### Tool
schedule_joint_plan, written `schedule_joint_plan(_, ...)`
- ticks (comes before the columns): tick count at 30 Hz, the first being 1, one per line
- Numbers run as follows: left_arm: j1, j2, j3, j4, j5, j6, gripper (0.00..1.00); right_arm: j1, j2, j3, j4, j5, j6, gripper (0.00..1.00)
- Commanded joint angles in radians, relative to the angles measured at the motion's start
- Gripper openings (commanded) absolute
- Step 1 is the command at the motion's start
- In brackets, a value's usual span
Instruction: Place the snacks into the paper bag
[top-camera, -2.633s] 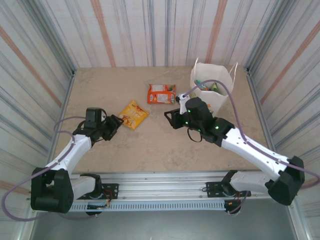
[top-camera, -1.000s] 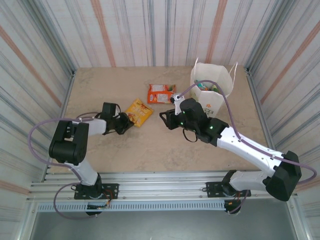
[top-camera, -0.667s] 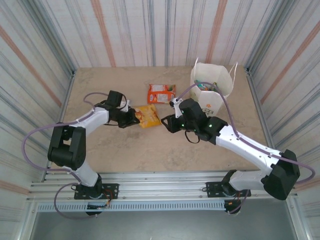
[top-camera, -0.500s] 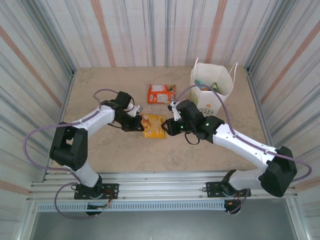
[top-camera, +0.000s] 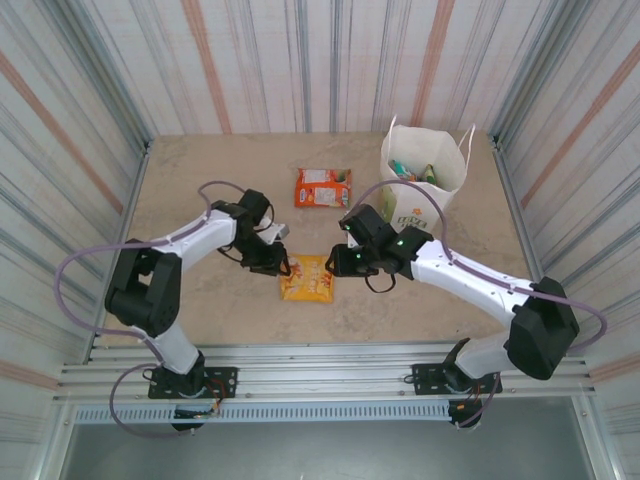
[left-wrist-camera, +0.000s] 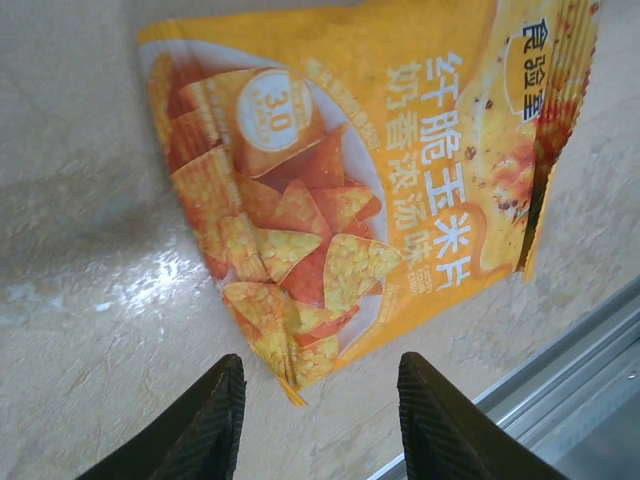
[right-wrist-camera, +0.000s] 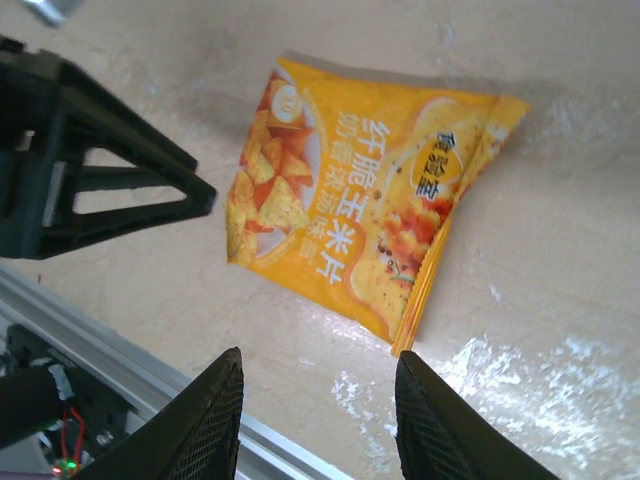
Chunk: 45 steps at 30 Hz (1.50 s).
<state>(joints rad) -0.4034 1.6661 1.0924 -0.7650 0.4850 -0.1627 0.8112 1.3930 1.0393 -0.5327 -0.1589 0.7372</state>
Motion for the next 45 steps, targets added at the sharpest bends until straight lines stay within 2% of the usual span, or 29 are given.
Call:
schedule_joint_plan(1, 0.064, -0.088, -0.095, 0.150, 0.107, -0.132, 0.47, 0.004, 0.043, -0.024, -0.006, -0.036, 0.125, 0.43)
schedule_joint_plan(6, 0.099, -0.102, -0.207, 0.300, 0.215, -0.236, 0.48, 0.003, 0.108, -0.068, 0.074, -0.072, 0.194, 0.43)
schedule_joint_plan(12, 0.099, -0.051, -0.283, 0.385, 0.265, -0.295, 0.46, -0.009, 0.162, -0.112, 0.151, -0.074, 0.221, 0.43)
schedule_joint_plan(15, 0.097, -0.033, -0.298, 0.395, 0.258, -0.300, 0.40, -0.013, 0.180, -0.135, 0.180, -0.071, 0.227, 0.44)
schedule_joint_plan(19, 0.089, -0.007, -0.299, 0.390, 0.220, -0.292, 0.26, -0.031, 0.195, -0.176, 0.246, -0.082, 0.231, 0.44)
schedule_joint_plan(23, 0.076, 0.025, -0.297, 0.384, 0.197, -0.284, 0.20, -0.046, 0.191, -0.219, 0.328, -0.071, 0.242, 0.44)
schedule_joint_plan(36, 0.029, 0.128, -0.247, 0.357, 0.139, -0.251, 0.11, -0.060, 0.241, -0.348, 0.652, -0.149, 0.282, 0.44)
schedule_joint_plan(40, 0.004, 0.160, -0.221, 0.357, 0.136, -0.253, 0.10, -0.060, 0.262, -0.367, 0.774, -0.193, 0.281, 0.41)
schedule_joint_plan(45, -0.018, 0.182, -0.191, 0.356, 0.132, -0.264, 0.10, -0.054, 0.245, -0.372, 0.815, -0.198, 0.268, 0.35)
